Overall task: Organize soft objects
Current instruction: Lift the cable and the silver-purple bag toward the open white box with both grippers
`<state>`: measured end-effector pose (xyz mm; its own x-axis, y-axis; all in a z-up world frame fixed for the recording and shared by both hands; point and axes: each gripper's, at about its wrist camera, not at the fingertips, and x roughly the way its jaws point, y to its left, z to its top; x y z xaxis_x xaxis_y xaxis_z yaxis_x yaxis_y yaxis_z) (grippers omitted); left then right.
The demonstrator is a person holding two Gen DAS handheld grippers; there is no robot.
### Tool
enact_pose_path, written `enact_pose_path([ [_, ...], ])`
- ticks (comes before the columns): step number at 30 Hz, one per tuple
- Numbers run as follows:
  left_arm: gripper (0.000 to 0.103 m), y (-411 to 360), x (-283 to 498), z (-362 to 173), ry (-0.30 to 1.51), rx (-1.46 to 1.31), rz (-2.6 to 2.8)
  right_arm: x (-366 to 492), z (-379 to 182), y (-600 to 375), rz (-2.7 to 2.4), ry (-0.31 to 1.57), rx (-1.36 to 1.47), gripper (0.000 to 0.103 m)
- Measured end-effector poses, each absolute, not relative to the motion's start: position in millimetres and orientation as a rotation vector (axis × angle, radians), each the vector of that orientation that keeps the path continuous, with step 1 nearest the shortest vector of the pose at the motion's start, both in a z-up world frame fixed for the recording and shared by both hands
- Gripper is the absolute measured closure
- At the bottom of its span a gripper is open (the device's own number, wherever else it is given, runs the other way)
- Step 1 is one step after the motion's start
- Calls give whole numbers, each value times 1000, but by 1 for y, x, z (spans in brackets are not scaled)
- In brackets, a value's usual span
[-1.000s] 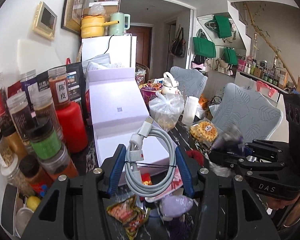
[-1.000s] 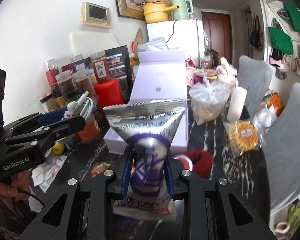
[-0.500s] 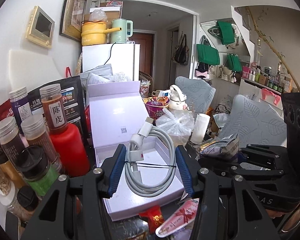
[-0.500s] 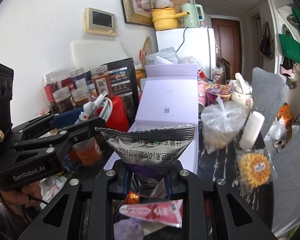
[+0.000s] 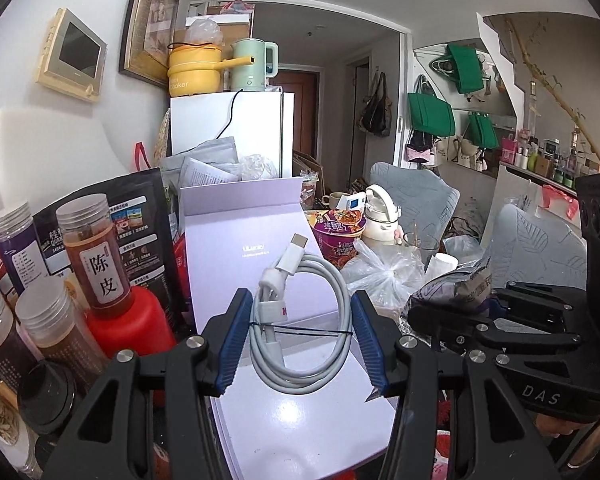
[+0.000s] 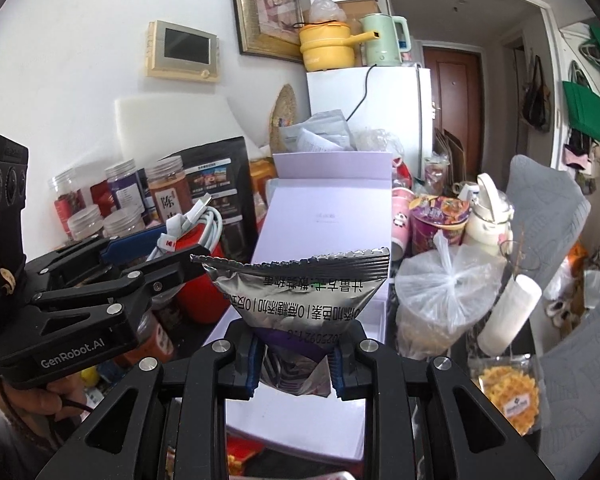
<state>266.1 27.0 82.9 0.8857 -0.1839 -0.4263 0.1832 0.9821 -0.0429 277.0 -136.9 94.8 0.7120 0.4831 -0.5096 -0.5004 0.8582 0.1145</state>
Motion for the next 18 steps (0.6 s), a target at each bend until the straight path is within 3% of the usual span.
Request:
enact_pose_path([
  [18, 52, 38, 341, 56, 493, 5, -119, 355, 69, -120, 539, 617, -5, 76],
])
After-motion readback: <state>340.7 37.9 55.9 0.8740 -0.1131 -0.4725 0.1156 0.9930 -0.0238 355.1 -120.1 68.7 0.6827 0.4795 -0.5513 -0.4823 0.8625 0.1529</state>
